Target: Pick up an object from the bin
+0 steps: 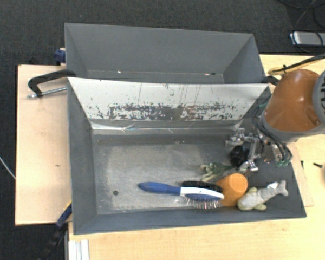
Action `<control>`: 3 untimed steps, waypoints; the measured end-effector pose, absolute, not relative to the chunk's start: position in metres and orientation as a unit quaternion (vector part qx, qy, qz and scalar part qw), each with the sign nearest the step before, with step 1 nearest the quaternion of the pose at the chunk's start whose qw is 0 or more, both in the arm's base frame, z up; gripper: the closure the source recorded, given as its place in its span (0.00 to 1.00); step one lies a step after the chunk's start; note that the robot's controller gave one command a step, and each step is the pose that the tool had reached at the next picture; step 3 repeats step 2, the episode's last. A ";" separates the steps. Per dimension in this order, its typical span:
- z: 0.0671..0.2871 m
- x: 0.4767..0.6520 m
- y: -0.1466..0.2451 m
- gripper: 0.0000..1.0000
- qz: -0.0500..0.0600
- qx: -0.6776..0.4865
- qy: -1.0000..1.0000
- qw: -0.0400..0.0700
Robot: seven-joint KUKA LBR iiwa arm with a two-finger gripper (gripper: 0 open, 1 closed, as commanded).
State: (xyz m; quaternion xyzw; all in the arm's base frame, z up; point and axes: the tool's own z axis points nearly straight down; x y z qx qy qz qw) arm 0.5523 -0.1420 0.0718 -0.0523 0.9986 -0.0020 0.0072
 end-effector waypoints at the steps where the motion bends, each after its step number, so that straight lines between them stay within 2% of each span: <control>1: 0.075 0.554 -0.139 1.00 -0.001 -0.054 0.999 0.008; 2: 0.207 0.537 -0.132 1.00 -0.002 -0.131 0.991 0.007; 3: 0.207 0.537 -0.132 1.00 -0.002 -0.131 0.991 0.007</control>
Offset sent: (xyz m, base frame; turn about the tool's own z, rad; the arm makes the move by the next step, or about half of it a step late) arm 0.0000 0.0000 0.0000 0.0000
